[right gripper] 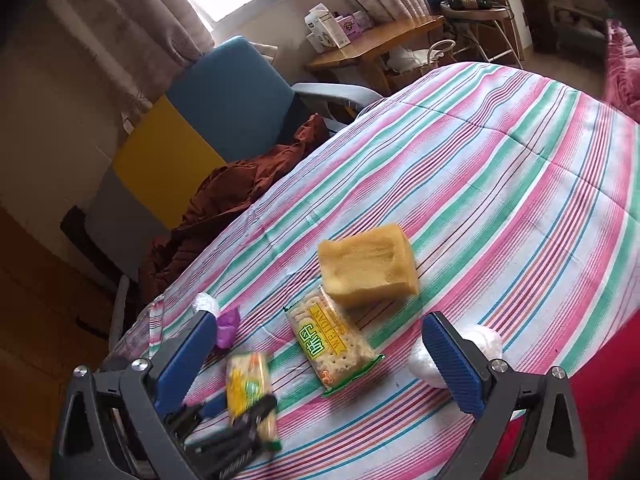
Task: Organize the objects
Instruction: 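Grasp a clear WEIDAN snack bag with the left gripper, then grasp the yellow sponge with the right gripper while the left gripper holds the bag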
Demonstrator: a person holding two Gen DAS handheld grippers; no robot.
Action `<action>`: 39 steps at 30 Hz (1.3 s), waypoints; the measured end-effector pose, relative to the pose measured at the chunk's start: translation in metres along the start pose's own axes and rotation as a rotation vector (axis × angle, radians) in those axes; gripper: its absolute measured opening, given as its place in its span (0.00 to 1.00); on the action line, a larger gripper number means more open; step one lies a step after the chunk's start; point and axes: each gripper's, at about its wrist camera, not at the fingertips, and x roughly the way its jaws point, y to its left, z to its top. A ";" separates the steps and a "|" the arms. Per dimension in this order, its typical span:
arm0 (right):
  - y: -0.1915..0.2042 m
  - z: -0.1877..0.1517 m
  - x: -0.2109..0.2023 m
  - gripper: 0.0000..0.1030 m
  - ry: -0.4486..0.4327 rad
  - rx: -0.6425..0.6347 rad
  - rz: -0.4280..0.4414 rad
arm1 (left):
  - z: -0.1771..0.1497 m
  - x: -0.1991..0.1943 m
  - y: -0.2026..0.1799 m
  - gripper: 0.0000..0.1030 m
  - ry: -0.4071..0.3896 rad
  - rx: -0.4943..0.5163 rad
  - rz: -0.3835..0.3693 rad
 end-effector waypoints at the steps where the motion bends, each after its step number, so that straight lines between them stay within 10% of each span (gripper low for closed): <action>1: -0.001 0.000 0.000 1.00 0.000 0.006 0.001 | -0.008 -0.004 0.001 0.47 -0.009 -0.004 -0.001; 15: -0.029 0.005 -0.010 1.00 -0.048 0.171 0.010 | -0.041 -0.016 0.014 0.47 -0.075 -0.008 -0.043; 29: 0.017 0.037 0.074 1.00 0.197 -0.248 -0.356 | -0.046 -0.019 0.023 0.47 -0.095 -0.051 -0.097; 35: 0.003 0.046 0.104 0.99 0.234 -0.225 -0.329 | -0.046 -0.019 0.023 0.47 -0.102 -0.053 -0.091; 37: 0.005 0.042 0.113 0.66 0.266 -0.255 -0.336 | -0.048 -0.019 0.023 0.46 -0.102 -0.056 -0.086; 39: 0.009 0.041 0.109 0.67 0.239 -0.285 -0.355 | -0.047 -0.019 0.022 0.46 -0.102 -0.053 -0.082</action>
